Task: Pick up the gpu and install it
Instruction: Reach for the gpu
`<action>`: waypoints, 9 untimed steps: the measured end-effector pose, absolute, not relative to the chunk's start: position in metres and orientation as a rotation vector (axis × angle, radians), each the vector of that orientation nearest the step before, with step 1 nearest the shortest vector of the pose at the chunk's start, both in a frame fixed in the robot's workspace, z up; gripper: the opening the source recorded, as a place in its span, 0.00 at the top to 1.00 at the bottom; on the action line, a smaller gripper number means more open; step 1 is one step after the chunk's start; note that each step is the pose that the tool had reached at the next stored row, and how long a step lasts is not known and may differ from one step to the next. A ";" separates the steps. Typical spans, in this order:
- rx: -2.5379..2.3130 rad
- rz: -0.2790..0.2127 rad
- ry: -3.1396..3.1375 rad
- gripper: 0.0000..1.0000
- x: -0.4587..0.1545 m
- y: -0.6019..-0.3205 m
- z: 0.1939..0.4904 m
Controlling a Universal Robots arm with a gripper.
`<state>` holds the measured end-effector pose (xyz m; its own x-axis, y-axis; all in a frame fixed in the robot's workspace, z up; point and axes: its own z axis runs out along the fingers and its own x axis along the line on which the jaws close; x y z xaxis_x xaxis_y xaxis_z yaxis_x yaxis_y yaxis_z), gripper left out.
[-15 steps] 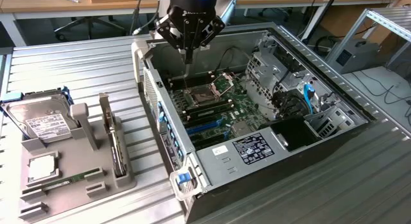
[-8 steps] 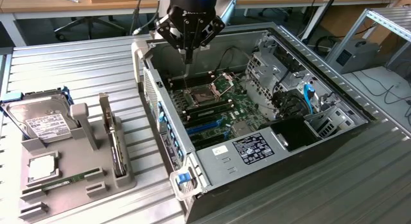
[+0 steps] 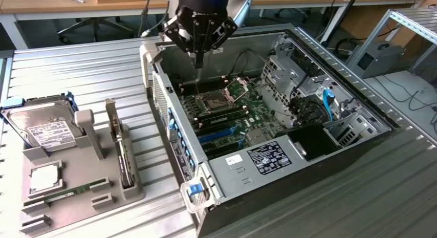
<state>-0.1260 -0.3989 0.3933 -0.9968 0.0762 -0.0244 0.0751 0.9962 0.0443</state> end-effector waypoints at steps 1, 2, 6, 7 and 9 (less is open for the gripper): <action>0.118 0.068 3.113 0.89 -0.127 -0.399 0.393; 0.118 0.068 3.113 0.89 -0.127 -0.399 0.393; 0.118 0.068 3.112 0.89 -0.131 -0.399 0.393; 0.118 0.068 3.112 0.89 -0.132 -0.399 0.393; 0.118 0.068 3.112 0.89 -0.134 -0.399 0.393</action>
<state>-0.1340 -0.3989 0.3933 -0.9968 0.0763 -0.0245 0.0751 0.9962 0.0444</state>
